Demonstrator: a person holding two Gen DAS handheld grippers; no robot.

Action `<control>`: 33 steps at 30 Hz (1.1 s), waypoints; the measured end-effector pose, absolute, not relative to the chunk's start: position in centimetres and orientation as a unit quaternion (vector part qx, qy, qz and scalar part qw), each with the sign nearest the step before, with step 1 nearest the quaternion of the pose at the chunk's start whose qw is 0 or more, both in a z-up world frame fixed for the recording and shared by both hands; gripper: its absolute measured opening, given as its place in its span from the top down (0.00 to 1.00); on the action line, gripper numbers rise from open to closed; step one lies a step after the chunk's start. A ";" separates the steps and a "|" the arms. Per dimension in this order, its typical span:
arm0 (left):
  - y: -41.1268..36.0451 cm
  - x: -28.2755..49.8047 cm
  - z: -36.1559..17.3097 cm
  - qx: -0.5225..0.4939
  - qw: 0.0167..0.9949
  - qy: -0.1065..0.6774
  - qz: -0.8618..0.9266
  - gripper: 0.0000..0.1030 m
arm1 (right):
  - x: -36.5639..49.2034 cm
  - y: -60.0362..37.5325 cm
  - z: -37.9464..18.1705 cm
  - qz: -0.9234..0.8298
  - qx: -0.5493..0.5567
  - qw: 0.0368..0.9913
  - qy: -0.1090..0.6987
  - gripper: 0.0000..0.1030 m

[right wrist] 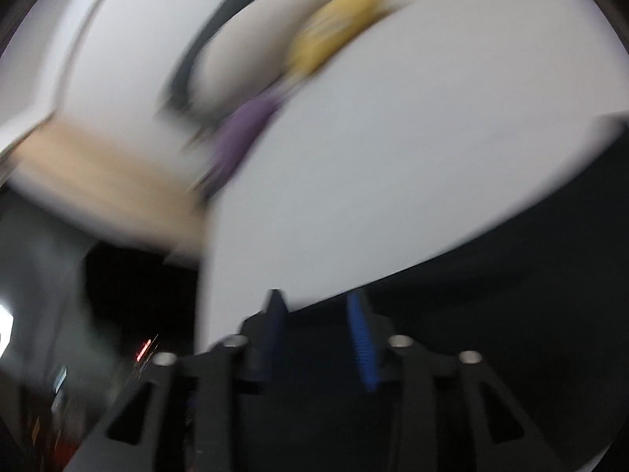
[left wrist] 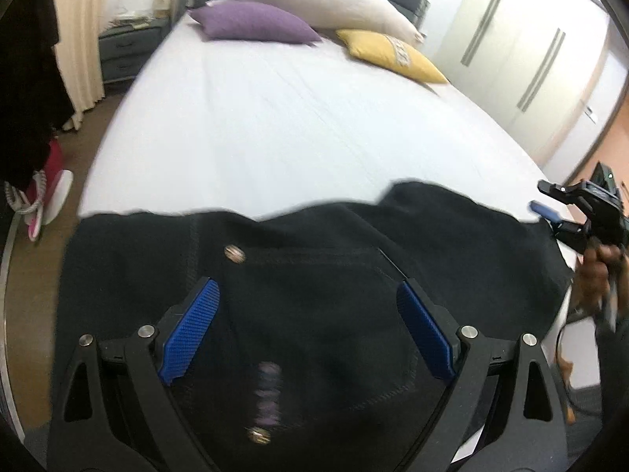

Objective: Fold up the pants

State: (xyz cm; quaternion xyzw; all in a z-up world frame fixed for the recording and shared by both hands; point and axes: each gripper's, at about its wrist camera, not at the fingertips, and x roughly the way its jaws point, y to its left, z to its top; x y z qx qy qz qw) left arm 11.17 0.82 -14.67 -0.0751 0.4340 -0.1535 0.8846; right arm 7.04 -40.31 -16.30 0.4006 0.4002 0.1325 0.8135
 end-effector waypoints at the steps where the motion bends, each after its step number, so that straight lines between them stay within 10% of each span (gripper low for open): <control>1: 1.4 11.4 -14.5 -0.077 0.886 0.433 -0.148 0.10 | 8.4 -37.1 -16.9 0.174 0.396 0.799 0.417 0.53; 6: 5.4 11.9 -16.6 -0.096 0.876 0.460 -0.107 0.10 | 14.2 -26.7 -24.7 0.232 0.413 0.705 0.527 0.53; 8: 6.8 11.4 -17.3 -0.096 0.879 0.457 -0.096 0.11 | 14.4 -28.6 -27.2 0.200 0.436 0.697 0.533 0.98; 15: 6.6 10.9 -18.2 -0.051 0.883 0.454 -0.105 0.11 | 6.8 -48.8 -25.7 -0.015 0.496 0.766 0.409 1.00; 18: 6.3 10.6 -17.5 -0.054 0.884 0.454 -0.097 0.11 | 3.1 -52.5 -22.8 -0.025 0.487 0.781 0.390 0.86; 22: 4.0 9.9 -14.5 -0.053 0.893 0.432 -0.111 0.11 | -0.5 -51.3 -19.8 0.098 0.461 0.799 0.373 0.43; 25: 0.2 9.6 -12.0 -0.029 0.895 0.420 -0.149 0.11 | -2.8 -54.5 -21.8 0.071 0.463 0.798 0.380 0.43; 29: -6.3 10.2 -11.2 -0.014 0.880 0.426 -0.210 0.11 | -7.5 -61.9 -25.4 0.015 0.548 0.763 0.342 0.93; 33: -12.4 10.5 -11.8 -0.001 0.860 0.437 -0.263 0.11 | -16.9 -71.4 -26.1 -0.117 0.580 0.766 0.253 0.96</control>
